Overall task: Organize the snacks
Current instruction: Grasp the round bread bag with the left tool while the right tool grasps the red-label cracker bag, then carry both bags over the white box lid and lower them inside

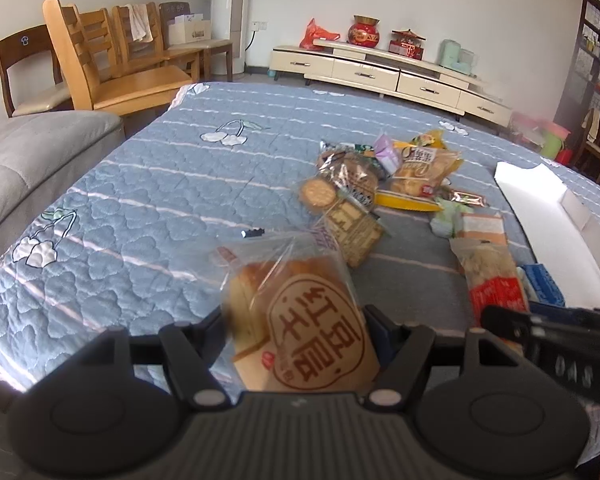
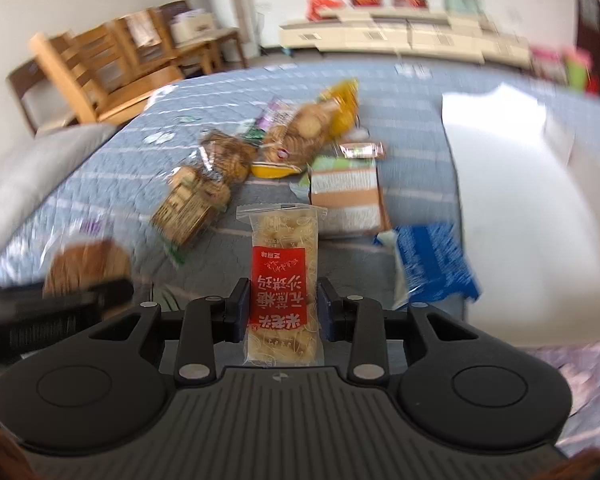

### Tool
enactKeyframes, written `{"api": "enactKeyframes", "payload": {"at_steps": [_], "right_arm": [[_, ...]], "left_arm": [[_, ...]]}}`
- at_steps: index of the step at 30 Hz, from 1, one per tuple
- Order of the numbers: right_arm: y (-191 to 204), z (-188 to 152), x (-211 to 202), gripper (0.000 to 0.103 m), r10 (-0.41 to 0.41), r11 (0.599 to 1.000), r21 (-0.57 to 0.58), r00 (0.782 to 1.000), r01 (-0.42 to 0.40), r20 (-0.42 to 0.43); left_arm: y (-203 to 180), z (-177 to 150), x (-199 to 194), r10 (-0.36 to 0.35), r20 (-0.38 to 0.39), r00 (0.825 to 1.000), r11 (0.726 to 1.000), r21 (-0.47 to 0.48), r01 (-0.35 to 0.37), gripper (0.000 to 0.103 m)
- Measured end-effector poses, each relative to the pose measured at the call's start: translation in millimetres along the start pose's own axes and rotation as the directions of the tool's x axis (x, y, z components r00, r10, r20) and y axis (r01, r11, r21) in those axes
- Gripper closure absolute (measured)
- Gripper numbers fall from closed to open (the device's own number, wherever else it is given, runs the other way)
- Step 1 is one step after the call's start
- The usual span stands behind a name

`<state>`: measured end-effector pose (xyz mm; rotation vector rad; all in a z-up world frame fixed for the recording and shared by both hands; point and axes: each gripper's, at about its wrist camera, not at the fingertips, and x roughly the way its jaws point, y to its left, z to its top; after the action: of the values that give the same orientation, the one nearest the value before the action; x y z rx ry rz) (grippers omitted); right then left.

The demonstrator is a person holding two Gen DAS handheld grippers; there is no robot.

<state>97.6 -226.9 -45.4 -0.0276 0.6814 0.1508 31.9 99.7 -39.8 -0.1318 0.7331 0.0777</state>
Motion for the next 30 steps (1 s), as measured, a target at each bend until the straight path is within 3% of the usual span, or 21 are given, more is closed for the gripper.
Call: {"api": "enactKeyframes", "payload": {"at_steps": [3, 8, 16, 30], "right_arm": [[0, -8, -18, 0.061, -0.016, 0.997, -0.071, 0.999, 0.018, 0.033], [-12, -8, -53, 0.061, -0.047, 0.995, -0.079, 0.995, 0.054, 0.088], [-34, -5, -99, 0.061, -0.099, 0.993, -0.042, 0.979, 0.108, 0.179], [-60, -13, -134, 0.061, -0.155, 0.988, 0.028, 0.963, 0.152, 0.223]], "left_arm": [[-6, -1, -9, -0.008, 0.015, 1.000, 1.000, 0.011, 0.008, 0.033], [-24, 1, -25, -0.026, 0.049, 0.998, 0.999, 0.041, 0.024, 0.034], [-49, 7, -46, -0.041, 0.094, 0.995, 0.997, 0.074, 0.034, 0.034], [-80, 11, -54, -0.054, 0.116, 0.992, 0.992, 0.117, 0.040, 0.034]]}}
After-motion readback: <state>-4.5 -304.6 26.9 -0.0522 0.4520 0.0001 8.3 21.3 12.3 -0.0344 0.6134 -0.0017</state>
